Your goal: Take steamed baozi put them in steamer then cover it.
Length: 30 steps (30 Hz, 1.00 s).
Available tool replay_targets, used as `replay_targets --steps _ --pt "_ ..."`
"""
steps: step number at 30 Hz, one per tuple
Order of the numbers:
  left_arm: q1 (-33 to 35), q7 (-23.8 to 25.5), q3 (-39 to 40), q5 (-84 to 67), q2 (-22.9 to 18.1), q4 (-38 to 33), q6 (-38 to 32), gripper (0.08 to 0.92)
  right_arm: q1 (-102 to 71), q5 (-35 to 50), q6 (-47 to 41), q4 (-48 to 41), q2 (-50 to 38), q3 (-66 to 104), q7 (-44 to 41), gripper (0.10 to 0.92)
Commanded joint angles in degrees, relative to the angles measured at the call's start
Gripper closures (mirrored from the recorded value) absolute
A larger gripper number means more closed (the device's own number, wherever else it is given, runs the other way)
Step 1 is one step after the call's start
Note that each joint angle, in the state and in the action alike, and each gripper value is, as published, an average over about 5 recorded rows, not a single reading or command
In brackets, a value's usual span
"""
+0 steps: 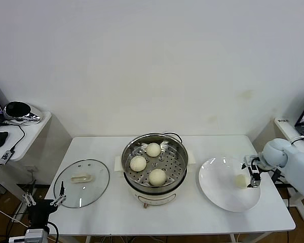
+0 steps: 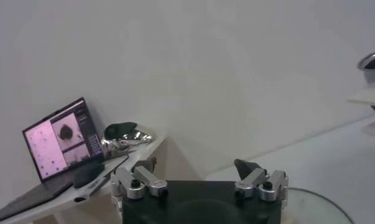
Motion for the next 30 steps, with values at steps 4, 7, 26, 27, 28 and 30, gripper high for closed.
replay_targets --steps 4,7,26,27,28,30 --pt "0.17 -0.04 -0.16 0.41 -0.12 0.13 -0.17 0.177 -2.74 -2.23 -0.78 -4.6 5.11 2.02 0.49 0.24" --pt "0.31 -0.06 -0.23 0.29 -0.1 0.19 -0.24 0.177 -2.87 -2.63 -1.03 -4.65 4.83 2.06 0.28 0.275" --pt "0.11 -0.04 -0.05 0.17 -0.07 0.12 -0.37 0.177 8.61 4.57 -3.21 4.84 -3.22 -7.2 -3.35 0.473" --pt "0.03 -0.03 0.05 0.18 -0.06 0.1 -0.34 0.177 10.84 5.96 -3.79 5.98 -4.0 -8.72 -3.63 0.473" --pt "-0.04 -0.02 0.15 0.19 -0.06 0.09 -0.31 0.177 12.92 7.48 -4.42 7.14 -4.62 -9.95 -3.85 0.474" --pt "-0.19 0.01 0.36 0.2 -0.04 0.12 -0.25 0.177 17.86 11.18 -5.74 9.64 -5.61 -12.9 -4.01 0.474"
